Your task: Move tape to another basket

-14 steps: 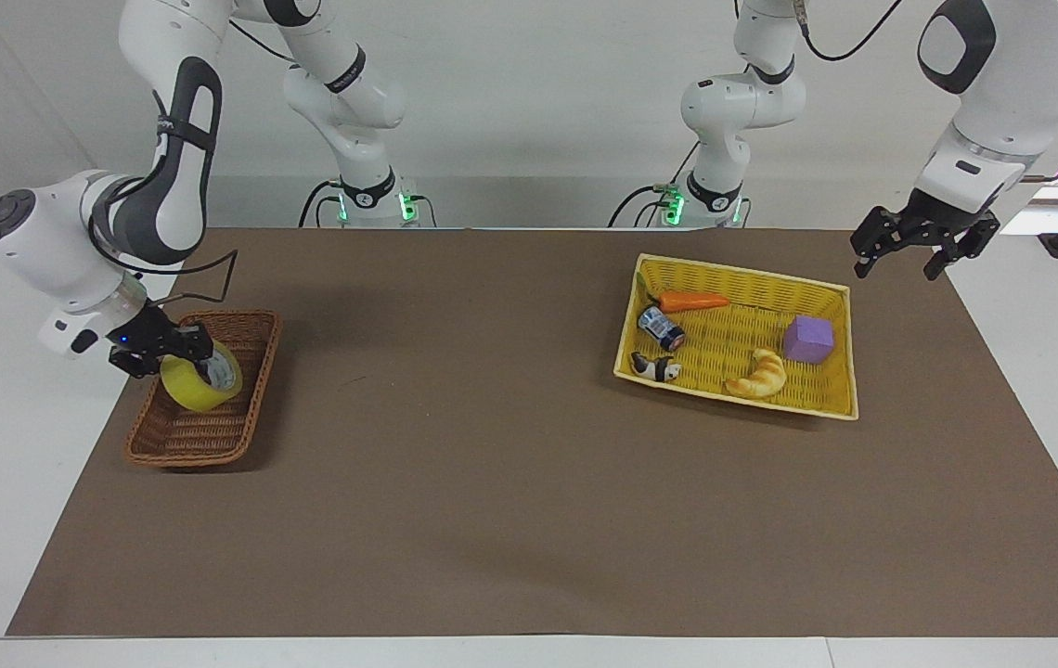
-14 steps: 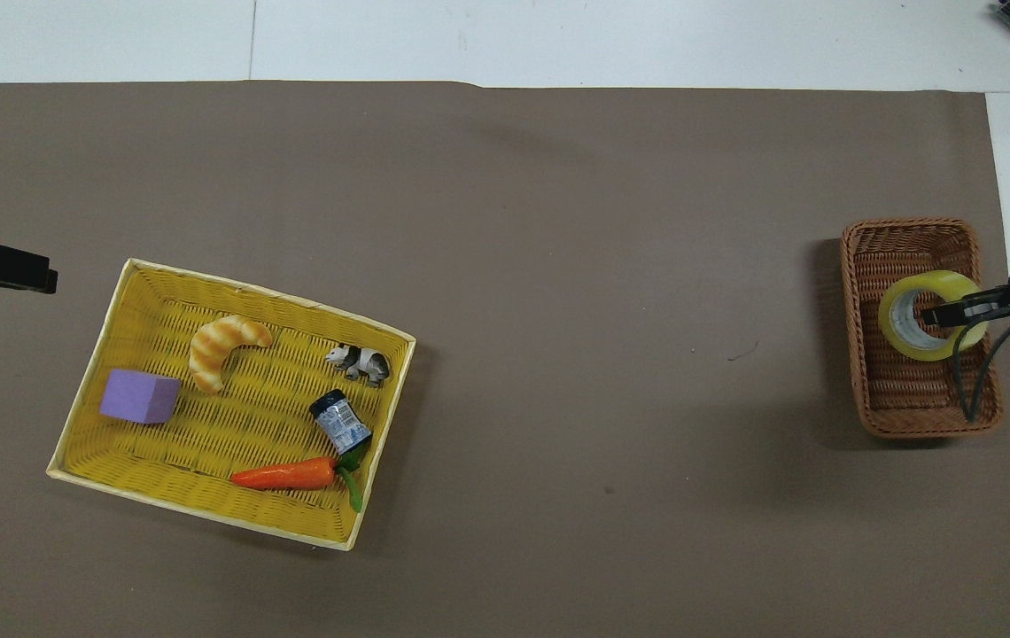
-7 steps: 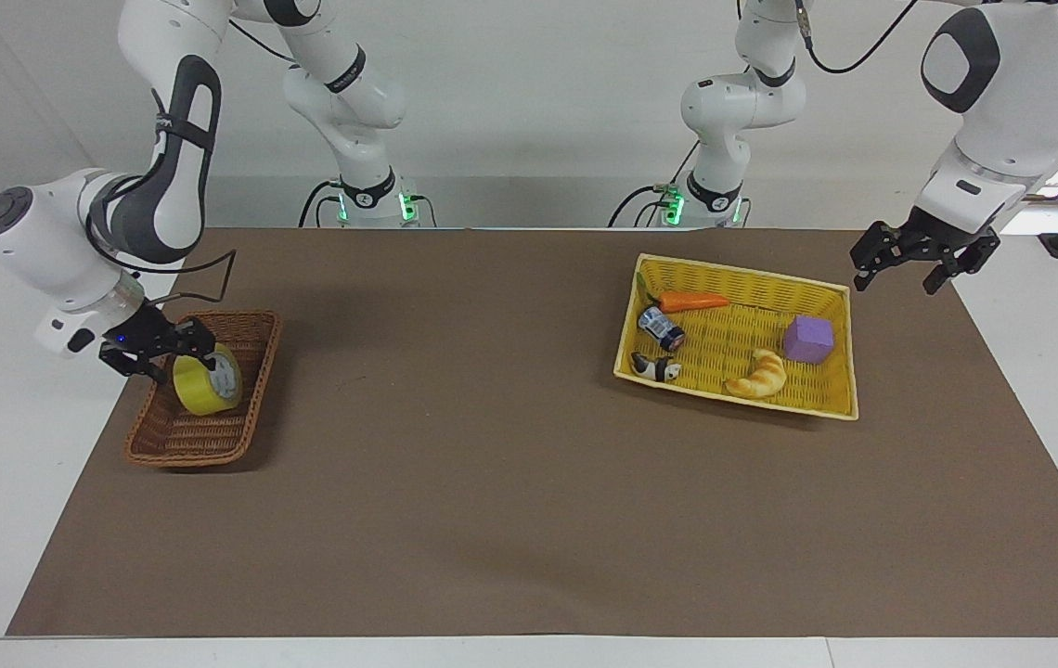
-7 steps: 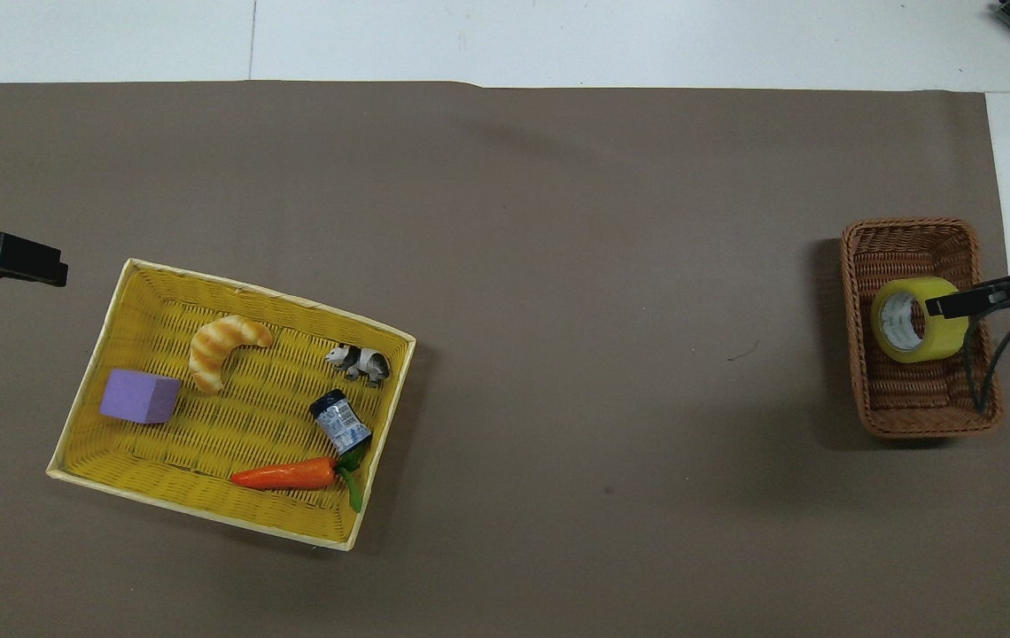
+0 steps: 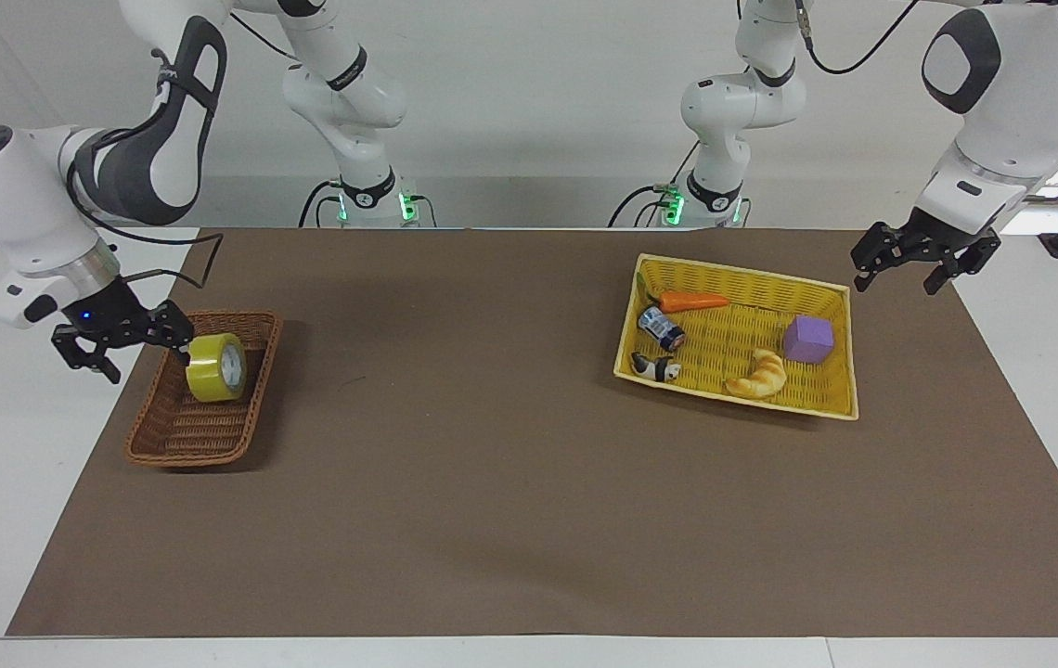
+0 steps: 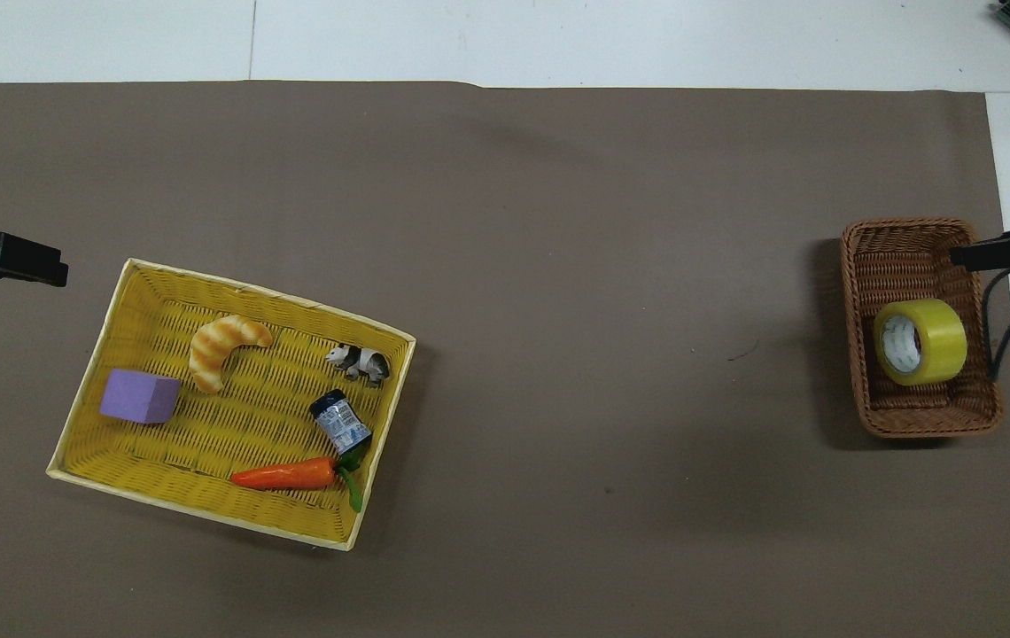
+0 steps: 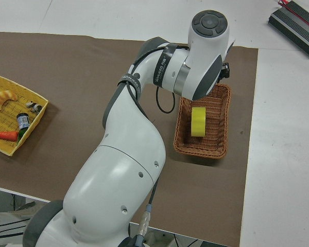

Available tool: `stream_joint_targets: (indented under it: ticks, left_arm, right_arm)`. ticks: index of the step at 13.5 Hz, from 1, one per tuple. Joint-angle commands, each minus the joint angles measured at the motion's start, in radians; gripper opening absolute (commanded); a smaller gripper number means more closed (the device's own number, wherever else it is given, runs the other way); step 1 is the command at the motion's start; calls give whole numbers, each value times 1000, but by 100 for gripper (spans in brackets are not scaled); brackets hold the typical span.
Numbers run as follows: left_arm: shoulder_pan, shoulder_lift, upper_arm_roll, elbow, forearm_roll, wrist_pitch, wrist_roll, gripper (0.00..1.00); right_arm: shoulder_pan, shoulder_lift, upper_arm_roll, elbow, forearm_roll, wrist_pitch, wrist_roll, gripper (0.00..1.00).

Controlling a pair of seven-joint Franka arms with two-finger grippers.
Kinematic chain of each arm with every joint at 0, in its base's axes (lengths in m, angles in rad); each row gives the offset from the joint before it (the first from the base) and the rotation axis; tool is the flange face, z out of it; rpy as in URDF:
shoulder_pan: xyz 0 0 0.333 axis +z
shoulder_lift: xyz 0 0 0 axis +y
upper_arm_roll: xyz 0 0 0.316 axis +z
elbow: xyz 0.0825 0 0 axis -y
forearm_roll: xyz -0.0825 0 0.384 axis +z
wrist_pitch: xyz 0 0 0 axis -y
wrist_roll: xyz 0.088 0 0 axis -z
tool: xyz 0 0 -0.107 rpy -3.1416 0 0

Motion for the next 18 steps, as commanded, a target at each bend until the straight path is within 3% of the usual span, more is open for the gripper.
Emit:
stream_joint_targets:
  ticks: [1,5,8,13,15,18]
  left_arm:
    - [8,1,-7,19,19,-28,5,100]
    - [9,1,-7,19,19,-28,5,100]
    - [8,1,-7,19,19,-28,5,100]
    - [8,1,-7,19,19,-30,5,100]
    - [8,1,-7,19,19,-30,5,100]
    - [8,1,-7,19,19,-30,5,100]
  right_arm:
    - [75,-75,5,-5,-106,-79,208,100]
    - [171,-159,7,-4,-134,-234,485,100]
    - [187,-188,9,13,-134,-292,501,100]
    - [185,-225,7,174,-66,-547,648,100]
    - [185,-280,7,168,-19,-593,686,100]
    - [187,-293,24,162,-15,-613,691,100]
